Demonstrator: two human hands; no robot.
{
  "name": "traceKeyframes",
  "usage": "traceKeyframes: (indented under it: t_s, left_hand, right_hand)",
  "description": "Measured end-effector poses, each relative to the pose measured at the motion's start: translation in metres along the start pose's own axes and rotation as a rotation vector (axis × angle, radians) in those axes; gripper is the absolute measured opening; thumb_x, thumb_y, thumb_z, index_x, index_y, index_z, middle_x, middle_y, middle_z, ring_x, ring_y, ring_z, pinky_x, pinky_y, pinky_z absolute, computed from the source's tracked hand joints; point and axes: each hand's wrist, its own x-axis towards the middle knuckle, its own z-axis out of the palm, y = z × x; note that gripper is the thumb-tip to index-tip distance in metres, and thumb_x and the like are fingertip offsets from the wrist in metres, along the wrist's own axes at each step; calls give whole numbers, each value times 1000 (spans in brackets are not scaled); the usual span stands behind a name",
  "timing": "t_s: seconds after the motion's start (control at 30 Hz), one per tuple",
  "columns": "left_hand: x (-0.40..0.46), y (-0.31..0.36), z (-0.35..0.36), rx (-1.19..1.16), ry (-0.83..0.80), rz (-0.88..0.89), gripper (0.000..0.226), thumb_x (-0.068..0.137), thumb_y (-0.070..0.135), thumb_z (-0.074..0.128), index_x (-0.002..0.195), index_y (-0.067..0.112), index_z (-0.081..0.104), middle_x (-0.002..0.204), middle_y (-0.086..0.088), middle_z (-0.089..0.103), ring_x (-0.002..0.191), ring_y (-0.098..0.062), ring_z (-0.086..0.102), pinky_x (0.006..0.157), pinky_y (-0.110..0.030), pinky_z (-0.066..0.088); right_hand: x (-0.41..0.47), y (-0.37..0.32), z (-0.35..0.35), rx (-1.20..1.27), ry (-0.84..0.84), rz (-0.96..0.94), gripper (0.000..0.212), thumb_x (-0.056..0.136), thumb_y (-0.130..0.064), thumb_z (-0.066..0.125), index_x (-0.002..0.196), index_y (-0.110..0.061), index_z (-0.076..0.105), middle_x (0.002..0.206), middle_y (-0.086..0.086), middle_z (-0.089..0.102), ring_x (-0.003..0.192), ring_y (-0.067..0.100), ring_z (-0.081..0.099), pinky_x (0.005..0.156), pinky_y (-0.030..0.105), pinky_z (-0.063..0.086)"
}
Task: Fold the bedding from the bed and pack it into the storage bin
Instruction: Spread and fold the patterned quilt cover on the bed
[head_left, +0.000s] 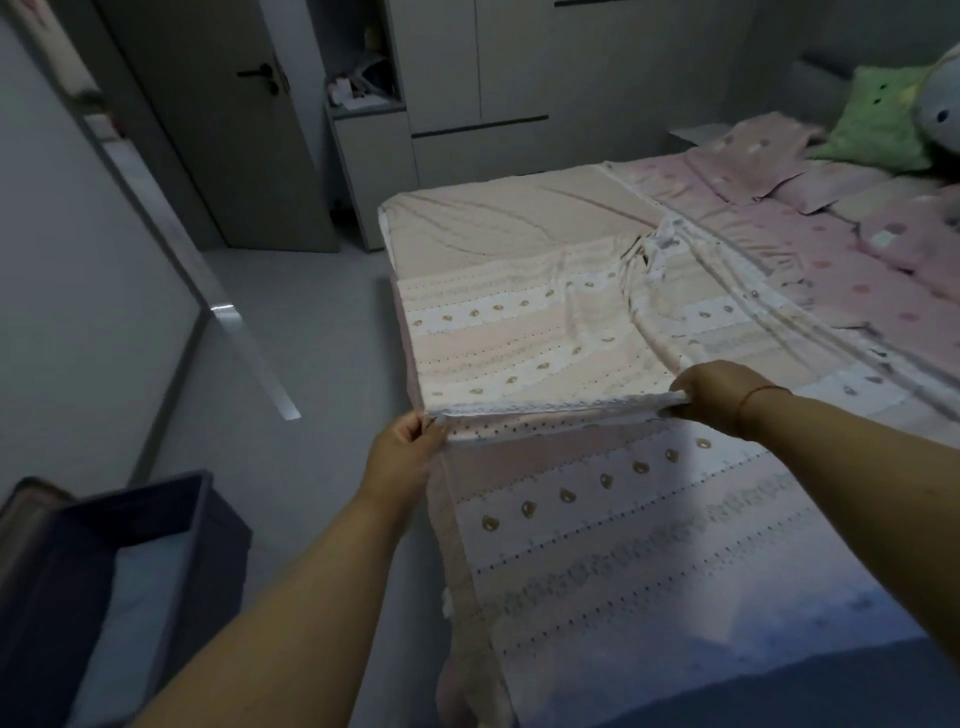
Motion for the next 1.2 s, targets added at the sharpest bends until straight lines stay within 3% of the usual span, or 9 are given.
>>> traceKeyframes:
  t_s: [0.1, 0.2, 0.3, 0.47, 0.6, 0.73, 0.9, 1.0, 1.2]
  left_hand:
    - [-43, -9, 11, 37, 85, -37, 22, 96, 19, 56, 92, -1, 63, 62, 1, 49, 45, 0, 39, 47, -14, 36]
    - [-82, -19, 22, 44, 115, -58, 32, 94, 21, 60, 94, -10, 61, 69, -6, 48, 59, -10, 39, 52, -21, 33]
    - [-112, -24, 31, 32, 145, -92, 24, 92, 21, 62, 95, -2, 68, 77, -8, 56, 68, -15, 42, 56, -21, 37]
    - [-153, -34, 45, 35, 146, -115, 18, 90, 20, 64, 90, 4, 71, 78, -7, 62, 66, -15, 53, 54, -17, 44]
    - [-188, -43, 57, 25, 159, -91, 12, 91, 9, 62, 83, 13, 71, 72, 3, 68, 59, 2, 60, 54, -9, 47]
    - [-208, -60, 64, 23, 151, -105, 14, 88, 0, 62, 86, 10, 72, 75, -2, 68, 71, -9, 61, 60, -11, 50]
    - [-235, -94, 78, 54, 136, -121, 8, 87, 3, 65, 89, 5, 72, 81, -9, 68, 77, -15, 61, 71, -24, 52]
    - [-251, -108, 83, 68, 139, -143, 8, 86, 2, 66, 89, 3, 73, 75, -4, 66, 71, -10, 59, 65, -20, 51]
    - [-286, -126, 92, 61, 141, -168, 13, 87, -1, 64, 96, 2, 73, 72, 2, 66, 57, 5, 60, 54, -10, 47]
  right_hand:
    - [-19, 11, 12, -59, -22, -71, 35, 93, -40, 52, 77, -11, 65, 77, 7, 64, 69, 21, 56, 62, 26, 43]
    - [-38, 22, 17, -89, -63, -113, 36, 94, -40, 50, 71, -15, 61, 74, 5, 61, 69, 20, 54, 61, 26, 41]
    - [-57, 32, 25, -102, -85, -146, 35, 94, -38, 50, 84, -10, 68, 83, 8, 65, 74, 21, 57, 58, 25, 39]
    - [-87, 50, 42, -147, -68, -195, 44, 96, -34, 46, 55, -17, 39, 60, 3, 44, 60, 20, 42, 54, 25, 32]
    - [-109, 63, 60, -168, -54, -207, 41, 94, -26, 45, 55, -19, 37, 64, 5, 43, 60, 19, 39, 55, 26, 30]
    - [-124, 72, 84, -198, -19, -237, 40, 92, -15, 42, 54, -19, 30, 61, 2, 33, 58, 18, 32, 56, 26, 29]
    - [-141, 86, 123, -214, -54, -242, 36, 93, -16, 44, 57, -17, 42, 65, 4, 44, 58, 18, 38, 54, 24, 30]
    - [-151, 95, 140, -210, -61, -267, 32, 95, -24, 45, 67, -15, 56, 71, 6, 52, 62, 19, 46, 53, 23, 33]
    - [-176, 99, 160, -229, -120, -279, 30, 96, -26, 43, 68, -16, 50, 75, 5, 45, 65, 19, 42, 58, 26, 32]
